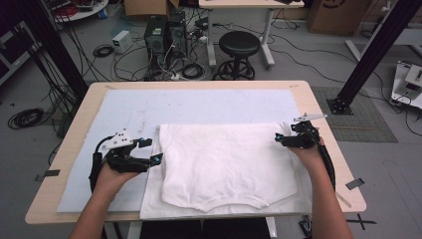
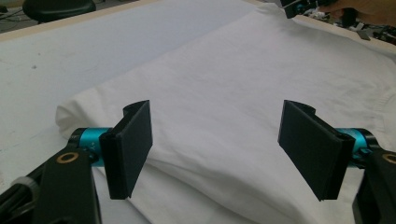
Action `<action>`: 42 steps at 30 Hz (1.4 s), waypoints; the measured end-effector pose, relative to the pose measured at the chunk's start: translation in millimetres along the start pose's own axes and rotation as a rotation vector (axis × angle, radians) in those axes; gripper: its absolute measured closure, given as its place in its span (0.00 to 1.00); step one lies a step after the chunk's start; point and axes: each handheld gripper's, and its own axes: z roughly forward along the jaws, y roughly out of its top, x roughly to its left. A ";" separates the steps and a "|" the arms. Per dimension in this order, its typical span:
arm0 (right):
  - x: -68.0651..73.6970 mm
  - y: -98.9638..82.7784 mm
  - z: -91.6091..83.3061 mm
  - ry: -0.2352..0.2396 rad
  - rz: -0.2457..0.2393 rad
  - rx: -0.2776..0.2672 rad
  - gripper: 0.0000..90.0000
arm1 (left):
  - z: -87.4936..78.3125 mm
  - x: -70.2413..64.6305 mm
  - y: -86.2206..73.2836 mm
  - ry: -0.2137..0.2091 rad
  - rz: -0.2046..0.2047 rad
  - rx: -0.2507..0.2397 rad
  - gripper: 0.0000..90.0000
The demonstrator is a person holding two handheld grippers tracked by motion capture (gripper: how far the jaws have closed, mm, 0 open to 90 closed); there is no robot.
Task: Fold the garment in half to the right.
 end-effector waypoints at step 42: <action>-3.2 5.9 24.8 -0.144 -0.112 0.086 0.93 | 4.0 -1.2 -3.7 -0.002 -0.004 0.021 0.29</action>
